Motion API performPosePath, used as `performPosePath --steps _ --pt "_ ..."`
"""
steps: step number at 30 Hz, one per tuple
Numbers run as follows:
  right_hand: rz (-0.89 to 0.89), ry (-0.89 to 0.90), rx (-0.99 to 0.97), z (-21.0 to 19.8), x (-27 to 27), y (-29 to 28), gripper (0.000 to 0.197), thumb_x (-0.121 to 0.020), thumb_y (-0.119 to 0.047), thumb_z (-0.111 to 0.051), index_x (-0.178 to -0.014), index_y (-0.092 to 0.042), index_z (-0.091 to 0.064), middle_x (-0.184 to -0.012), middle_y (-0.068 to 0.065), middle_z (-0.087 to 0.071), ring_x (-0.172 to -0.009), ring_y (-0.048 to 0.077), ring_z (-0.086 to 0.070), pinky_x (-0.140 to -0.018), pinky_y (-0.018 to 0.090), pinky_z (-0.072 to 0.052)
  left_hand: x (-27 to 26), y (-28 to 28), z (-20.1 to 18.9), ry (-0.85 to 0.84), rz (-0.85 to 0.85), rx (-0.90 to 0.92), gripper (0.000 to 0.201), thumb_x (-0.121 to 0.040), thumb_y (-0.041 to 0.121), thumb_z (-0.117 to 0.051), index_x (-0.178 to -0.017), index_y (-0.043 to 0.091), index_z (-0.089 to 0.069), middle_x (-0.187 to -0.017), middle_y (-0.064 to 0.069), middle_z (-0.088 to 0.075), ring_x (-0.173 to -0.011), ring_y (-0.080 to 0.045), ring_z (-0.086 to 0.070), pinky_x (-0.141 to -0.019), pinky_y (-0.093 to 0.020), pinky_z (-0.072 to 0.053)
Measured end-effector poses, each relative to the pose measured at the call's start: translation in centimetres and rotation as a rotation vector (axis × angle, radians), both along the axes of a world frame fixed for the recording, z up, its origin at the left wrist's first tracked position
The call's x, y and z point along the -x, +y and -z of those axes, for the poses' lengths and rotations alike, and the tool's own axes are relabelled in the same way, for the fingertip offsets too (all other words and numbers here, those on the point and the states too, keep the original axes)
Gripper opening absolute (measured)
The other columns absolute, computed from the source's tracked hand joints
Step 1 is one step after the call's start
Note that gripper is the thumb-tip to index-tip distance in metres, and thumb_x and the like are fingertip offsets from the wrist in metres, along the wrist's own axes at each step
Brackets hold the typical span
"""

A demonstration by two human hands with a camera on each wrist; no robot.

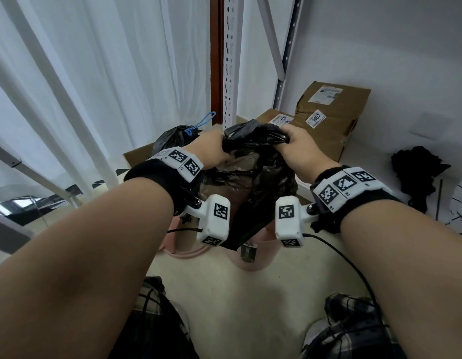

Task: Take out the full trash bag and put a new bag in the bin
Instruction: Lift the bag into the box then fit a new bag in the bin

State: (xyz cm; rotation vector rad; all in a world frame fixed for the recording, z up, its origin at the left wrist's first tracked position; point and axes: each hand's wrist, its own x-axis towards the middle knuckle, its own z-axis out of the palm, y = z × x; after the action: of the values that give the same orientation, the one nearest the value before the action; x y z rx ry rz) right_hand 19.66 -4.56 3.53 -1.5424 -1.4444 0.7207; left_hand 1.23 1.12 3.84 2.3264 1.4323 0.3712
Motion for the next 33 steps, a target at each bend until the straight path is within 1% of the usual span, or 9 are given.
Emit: performPosePath --steps 3,6,11,13,16,19,24,28,33 --pt "-0.02 0.13 -0.005 -0.5 0.5 -0.1 0.024 -0.09 0.006 -0.049 -0.108 -0.007 -0.058 -0.1 0.012 -0.064 -0.094 0.025 -0.062 -0.086 0.036 -0.052 0.4 0.2 0.4 -0.132 -0.029 0.006 0.042 -0.088 0.009 -0.057 -0.129 0.004 -0.048 -0.121 -0.015 -0.061 -0.113 -0.028 -0.056 -0.083 -0.02 -0.036" --pt "-0.087 0.161 0.074 -1.0 0.9 -0.6 0.028 -0.086 -0.013 -0.066 -0.113 -0.01 -0.061 -0.099 0.004 -0.068 -0.088 0.014 -0.065 -0.079 0.022 -0.052 0.6 0.0 0.3 -0.367 -0.061 0.084 0.031 -0.089 0.003 -0.054 -0.12 0.005 -0.051 -0.103 -0.009 -0.061 -0.101 -0.024 -0.058 -0.084 -0.027 -0.044" --pt "-0.138 -0.269 0.214 0.1 0.5 -0.6 0.033 -0.081 -0.034 -0.072 -0.101 -0.008 -0.067 -0.094 0.003 -0.069 -0.086 0.016 -0.063 -0.076 0.024 -0.046 0.9 -0.1 -0.3 -0.681 -0.045 0.231 0.024 -0.091 -0.007 -0.042 -0.082 0.013 -0.054 -0.088 -0.017 -0.061 -0.083 -0.026 -0.06 -0.085 -0.036 -0.051" --pt "-0.076 -0.361 0.169 0.6 0.2 -0.1 0.02 -0.086 -0.024 -0.067 -0.085 -0.004 -0.067 -0.084 0.01 -0.064 -0.079 0.021 -0.057 -0.071 0.027 -0.04 0.8 -0.2 -0.6 -0.603 0.007 0.283 0.015 -0.091 0.001 -0.049 -0.099 0.003 -0.061 -0.103 -0.023 -0.065 -0.098 -0.034 -0.063 -0.097 -0.043 -0.049" --pt "0.037 -0.21 0.124 1.1 -0.4 0.7 0.025 -0.087 -0.01 -0.059 -0.066 0.001 -0.058 -0.07 0.013 -0.057 -0.068 0.02 -0.05 -0.067 0.029 -0.037 0.7 -0.4 -0.4 -0.355 0.075 0.219 0.03 -0.087 0.019 -0.066 -0.115 0.008 -0.062 -0.105 -0.009 -0.065 -0.101 -0.023 -0.062 -0.089 -0.022 -0.045" --pt "0.105 -0.07 0.075 1.2 -0.8 1.1 0.014 -0.084 0.001 -0.054 -0.077 0.01 -0.063 -0.076 0.019 -0.061 -0.074 0.023 -0.055 -0.069 0.037 -0.043 0.8 -0.2 0.0 -0.105 0.006 -0.081 0.028 -0.085 0.015 -0.064 -0.11 0.003 -0.062 -0.107 -0.015 -0.065 -0.103 -0.029 -0.06 -0.083 -0.022 -0.04" --pt "0.169 0.199 0.069 0.7 -0.8 0.3 0.044 -0.079 0.022 -0.035 -0.079 -0.013 -0.062 -0.082 0.01 -0.062 -0.082 0.028 -0.06 -0.071 0.036 -0.055 1.3 0.1 0.5 -0.083 -0.137 -0.132 0.024 -0.086 0.011 -0.059 -0.107 -0.001 -0.059 -0.107 -0.017 -0.064 -0.103 -0.031 -0.058 -0.08 -0.024 -0.038" --pt "0.122 0.089 0.163 -0.2 -0.5 -0.2 0.015 -0.09 -0.012 -0.052 -0.101 -0.012 -0.061 -0.091 0.001 -0.06 -0.091 0.02 -0.056 -0.077 0.027 -0.043 1.1 -0.5 0.0 -0.345 -0.133 0.013 0.013 -0.085 -0.003 -0.051 -0.092 0.009 -0.05 -0.079 -0.003 -0.055 -0.082 -0.023 -0.054 -0.064 -0.014 -0.042" --pt "-0.075 -0.082 0.25 0.5 -0.8 -0.8 0.04 -0.075 -0.071 -0.057 -0.095 -0.037 -0.065 -0.105 -0.006 -0.067 -0.109 0.018 -0.059 -0.097 0.031 -0.043 0.3 -1.1 -1.3 -0.865 -0.202 0.422 0.027 -0.082 -0.009 -0.037 -0.097 0.004 -0.055 -0.079 -0.011 -0.058 -0.067 -0.02 -0.06 -0.058 -0.023 -0.049"
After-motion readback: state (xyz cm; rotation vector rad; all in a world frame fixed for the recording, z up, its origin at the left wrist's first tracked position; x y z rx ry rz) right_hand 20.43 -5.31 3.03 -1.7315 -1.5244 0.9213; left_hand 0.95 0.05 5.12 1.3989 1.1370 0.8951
